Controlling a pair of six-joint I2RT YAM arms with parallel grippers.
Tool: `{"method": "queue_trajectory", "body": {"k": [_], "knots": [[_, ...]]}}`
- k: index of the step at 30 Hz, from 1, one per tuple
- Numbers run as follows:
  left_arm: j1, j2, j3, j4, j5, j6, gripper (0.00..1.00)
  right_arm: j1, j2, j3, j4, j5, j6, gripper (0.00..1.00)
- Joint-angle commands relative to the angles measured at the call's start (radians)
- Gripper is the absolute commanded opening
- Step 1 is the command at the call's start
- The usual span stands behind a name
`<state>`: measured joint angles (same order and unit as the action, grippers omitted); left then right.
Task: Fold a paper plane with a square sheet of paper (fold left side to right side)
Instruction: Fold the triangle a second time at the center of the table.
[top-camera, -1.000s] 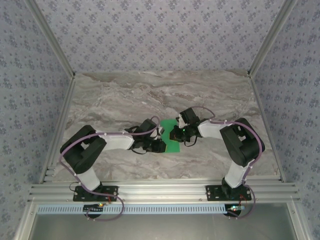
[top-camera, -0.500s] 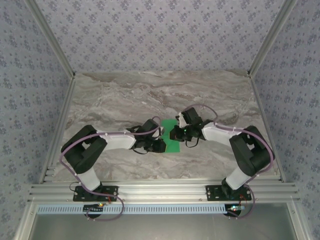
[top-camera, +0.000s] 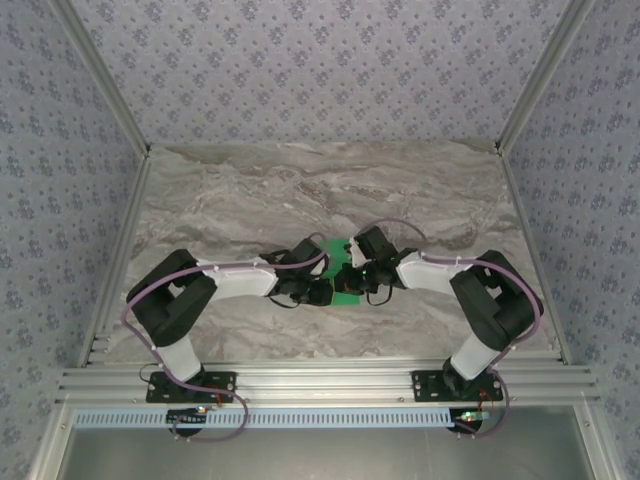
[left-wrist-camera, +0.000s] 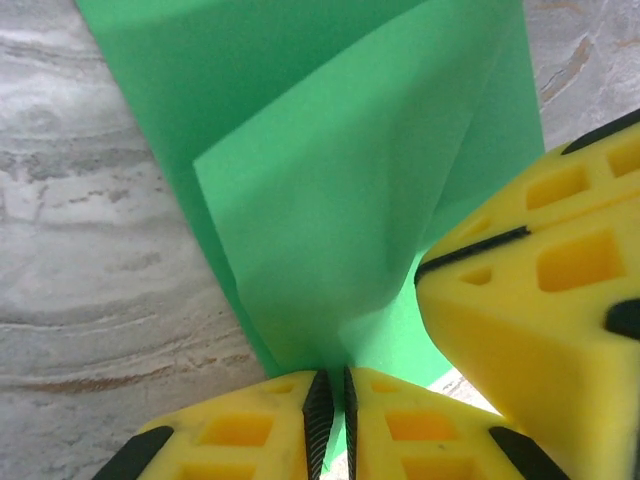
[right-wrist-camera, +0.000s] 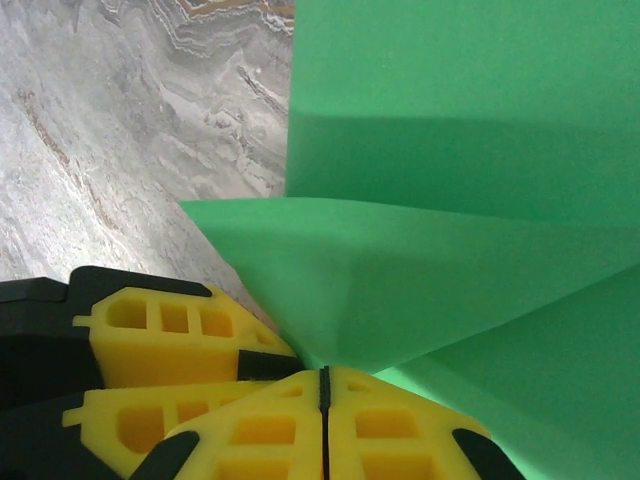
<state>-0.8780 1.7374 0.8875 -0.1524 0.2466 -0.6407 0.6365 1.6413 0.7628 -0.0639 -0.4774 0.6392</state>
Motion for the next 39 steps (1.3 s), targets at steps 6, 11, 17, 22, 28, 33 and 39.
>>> {"method": "queue_trajectory", "body": {"k": [6,11,17,22,28,33,39], "knots": [[-0.013,0.057,-0.013,-0.070,-0.040,-0.005,0.17,-0.010,0.073,0.020,-0.056,0.068,-0.002,0.08],[-0.014,0.062,-0.015,-0.067,-0.040,-0.009,0.17,-0.045,0.090,0.027,-0.075,0.077,-0.059,0.08],[-0.014,0.076,-0.013,-0.067,-0.034,-0.011,0.17,-0.089,0.092,0.045,-0.106,0.077,-0.091,0.08],[-0.015,0.084,-0.013,-0.067,-0.030,-0.011,0.17,-0.124,0.104,0.076,-0.128,0.061,-0.118,0.08],[-0.016,0.085,-0.016,-0.065,-0.029,-0.012,0.17,-0.168,0.115,0.101,-0.138,0.030,-0.134,0.08],[-0.016,0.083,-0.016,-0.064,-0.029,-0.011,0.17,-0.202,0.139,0.129,-0.160,0.031,-0.160,0.08],[-0.018,0.082,-0.015,-0.065,-0.029,-0.011,0.16,-0.260,0.155,0.170,-0.195,0.043,-0.197,0.08]]}}
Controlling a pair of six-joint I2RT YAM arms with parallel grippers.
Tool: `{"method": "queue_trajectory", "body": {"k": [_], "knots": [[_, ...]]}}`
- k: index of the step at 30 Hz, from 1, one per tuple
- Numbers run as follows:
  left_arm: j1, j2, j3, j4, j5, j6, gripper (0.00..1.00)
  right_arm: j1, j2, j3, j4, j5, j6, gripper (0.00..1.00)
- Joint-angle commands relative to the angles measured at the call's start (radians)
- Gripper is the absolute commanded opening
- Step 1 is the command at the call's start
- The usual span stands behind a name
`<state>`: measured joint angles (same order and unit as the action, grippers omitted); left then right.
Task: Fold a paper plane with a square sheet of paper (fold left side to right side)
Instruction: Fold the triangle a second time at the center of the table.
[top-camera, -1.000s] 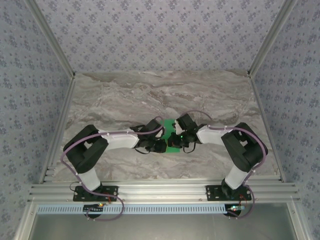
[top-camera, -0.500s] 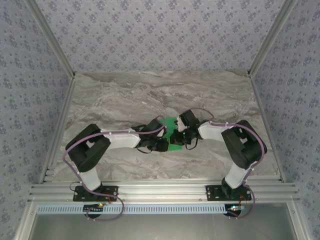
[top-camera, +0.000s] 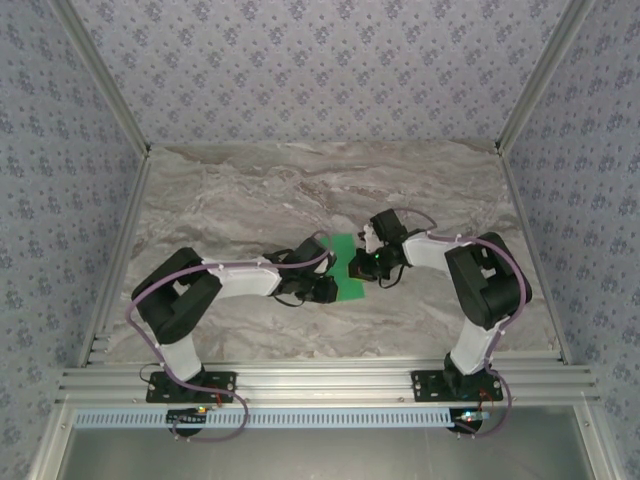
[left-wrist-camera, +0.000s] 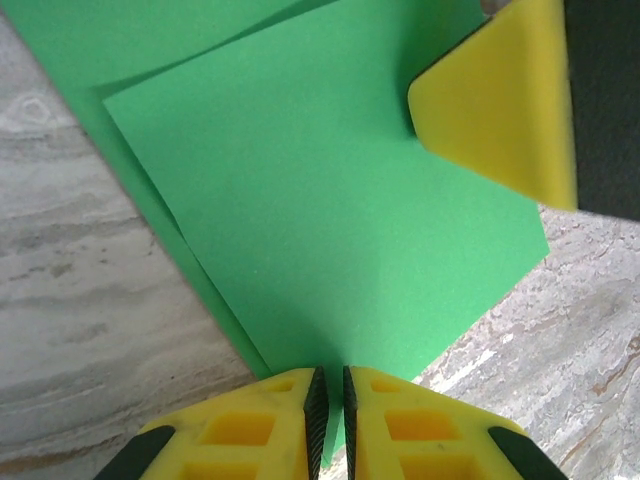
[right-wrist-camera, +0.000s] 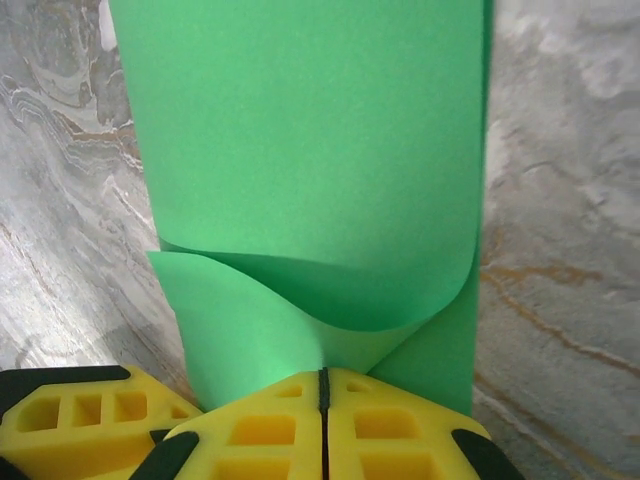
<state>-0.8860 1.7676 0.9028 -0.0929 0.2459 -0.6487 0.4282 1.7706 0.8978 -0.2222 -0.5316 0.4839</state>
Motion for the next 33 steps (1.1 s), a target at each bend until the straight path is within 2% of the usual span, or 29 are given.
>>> {"method": "queue_trajectory", "body": {"k": [1,6,9,14,17,22,27,33], "knots": [[-0.011,0.052,-0.030,-0.125,-0.030,-0.002,0.16,-0.060,0.028,0.044,-0.046,0.100,-0.051,0.08],[-0.011,0.052,-0.029,-0.126,-0.030,-0.001,0.17,-0.101,0.016,0.068,-0.079,0.098,-0.077,0.08],[-0.013,0.047,-0.030,-0.123,-0.030,0.000,0.16,-0.096,-0.069,0.033,-0.050,0.079,-0.068,0.08],[-0.013,0.047,-0.026,-0.121,-0.034,0.001,0.17,-0.069,-0.171,-0.078,0.082,-0.066,0.008,0.07],[-0.014,0.049,-0.023,-0.123,-0.034,0.004,0.17,-0.024,-0.150,-0.094,0.111,-0.111,0.027,0.08],[-0.013,0.049,-0.021,-0.125,-0.035,0.004,0.17,0.015,-0.054,-0.059,0.142,-0.110,0.040,0.07],[-0.013,0.039,-0.019,-0.128,-0.035,0.006,0.17,0.018,0.029,0.008,0.072,-0.042,0.006,0.07],[-0.004,-0.050,0.015,-0.119,0.005,0.023,0.17,0.013,0.066,0.013,-0.006,0.001,-0.017,0.07]]}}
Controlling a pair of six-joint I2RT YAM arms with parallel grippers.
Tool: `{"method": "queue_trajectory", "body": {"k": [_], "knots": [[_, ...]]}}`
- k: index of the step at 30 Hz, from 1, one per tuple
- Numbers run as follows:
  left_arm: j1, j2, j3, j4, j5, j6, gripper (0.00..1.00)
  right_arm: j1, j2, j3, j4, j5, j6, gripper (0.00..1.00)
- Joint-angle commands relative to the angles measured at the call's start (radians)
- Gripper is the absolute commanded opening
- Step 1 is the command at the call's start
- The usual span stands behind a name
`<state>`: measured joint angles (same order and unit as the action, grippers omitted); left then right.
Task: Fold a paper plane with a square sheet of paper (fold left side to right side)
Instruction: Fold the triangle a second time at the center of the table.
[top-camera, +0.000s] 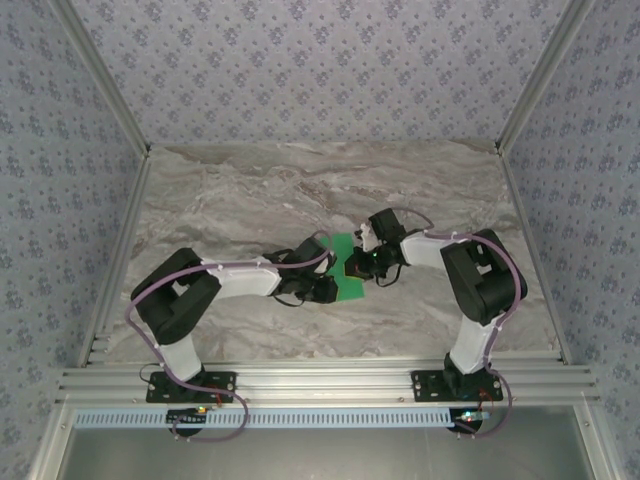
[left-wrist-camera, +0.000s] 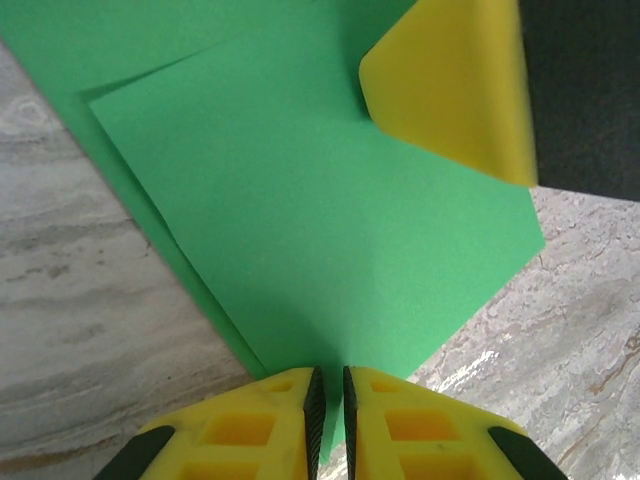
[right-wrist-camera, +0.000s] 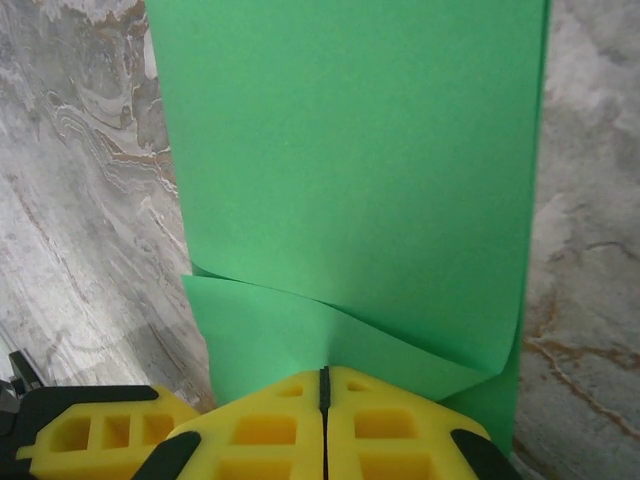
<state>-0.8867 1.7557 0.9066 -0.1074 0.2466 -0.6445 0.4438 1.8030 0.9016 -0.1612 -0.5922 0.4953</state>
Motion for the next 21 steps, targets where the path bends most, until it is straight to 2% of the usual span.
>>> {"method": "queue_trajectory", "body": {"k": [1,7,21], "knots": [[-0.001,-0.054,0.022,-0.095,0.022,0.019,0.17,-0.002,0.033,0.003,-0.074,0.064,-0.030,0.07],[0.009,-0.061,0.089,-0.051,0.103,0.019,0.17,-0.001,0.021,-0.012,-0.081,0.066,-0.031,0.06],[0.050,0.117,0.161,-0.013,0.131,0.043,0.17,0.011,0.009,-0.008,-0.105,0.061,-0.038,0.06]]}}
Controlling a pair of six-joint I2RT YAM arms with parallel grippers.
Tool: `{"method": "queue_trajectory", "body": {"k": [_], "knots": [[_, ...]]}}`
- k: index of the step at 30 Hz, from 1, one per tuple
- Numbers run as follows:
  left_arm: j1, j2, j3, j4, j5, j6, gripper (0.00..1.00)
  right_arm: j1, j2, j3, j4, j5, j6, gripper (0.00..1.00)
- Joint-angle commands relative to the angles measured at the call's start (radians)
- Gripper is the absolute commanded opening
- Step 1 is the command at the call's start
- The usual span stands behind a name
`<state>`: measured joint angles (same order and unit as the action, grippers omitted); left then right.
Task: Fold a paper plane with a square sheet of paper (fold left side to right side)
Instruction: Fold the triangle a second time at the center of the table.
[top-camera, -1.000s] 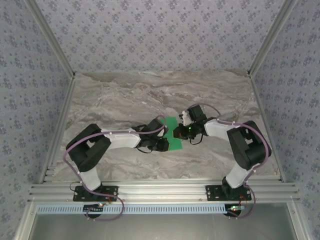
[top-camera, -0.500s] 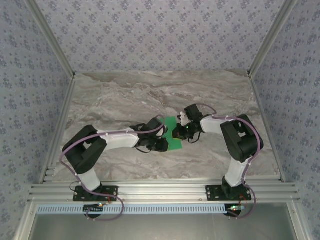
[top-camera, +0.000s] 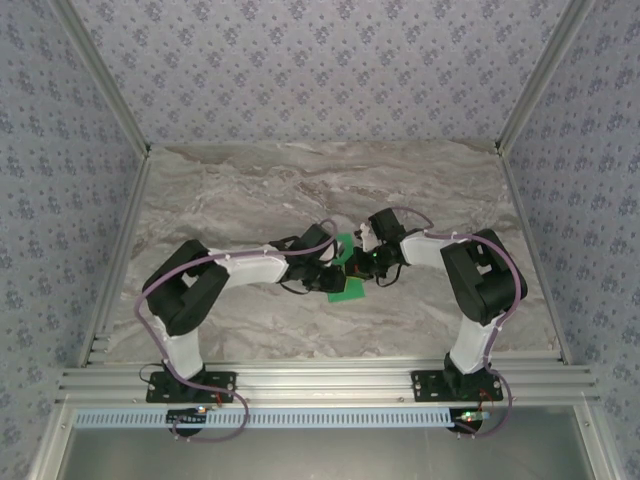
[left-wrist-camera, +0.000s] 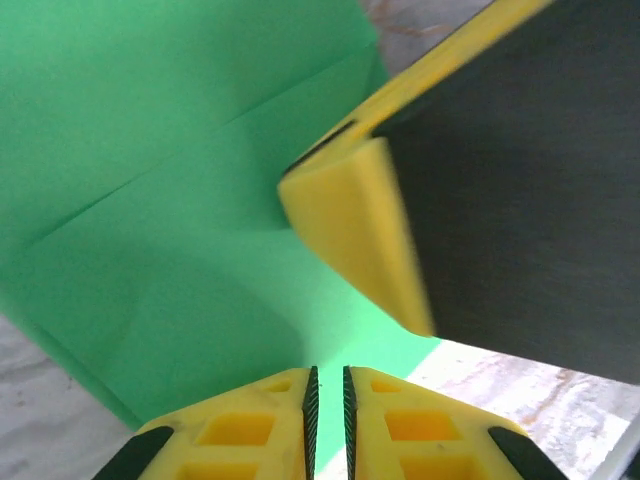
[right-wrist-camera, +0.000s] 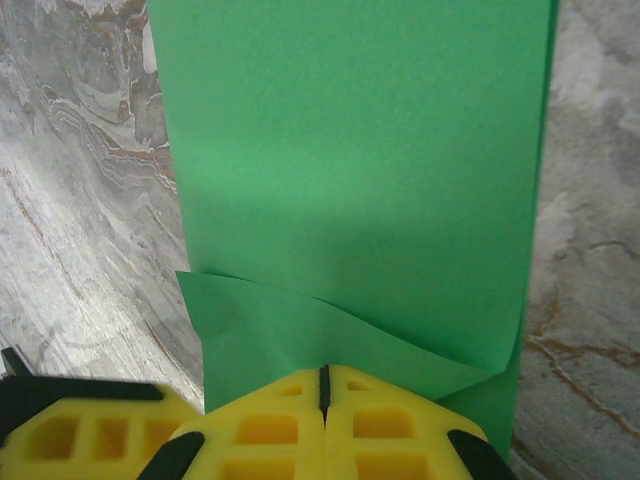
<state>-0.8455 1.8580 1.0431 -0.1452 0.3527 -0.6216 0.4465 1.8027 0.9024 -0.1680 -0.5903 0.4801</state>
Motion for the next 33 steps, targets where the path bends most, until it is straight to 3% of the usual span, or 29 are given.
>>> {"method": "queue_trajectory", "body": {"k": [1,20,27,33], "knots": [[0.012,0.019,0.021,0.030,0.024,0.020,0.16,0.008,0.009,-0.009,-0.100,0.061,-0.026,0.06],[0.005,-0.106,-0.155,-0.040,-0.031,-0.010,0.17,0.011,0.015,0.012,-0.142,0.088,-0.044,0.06],[0.004,-0.142,-0.079,-0.049,0.000,-0.002,0.17,0.015,0.020,0.017,-0.141,0.083,-0.042,0.05],[0.005,-0.066,-0.005,-0.009,0.036,0.000,0.17,0.018,0.021,0.016,-0.142,0.076,-0.040,0.05]]}}
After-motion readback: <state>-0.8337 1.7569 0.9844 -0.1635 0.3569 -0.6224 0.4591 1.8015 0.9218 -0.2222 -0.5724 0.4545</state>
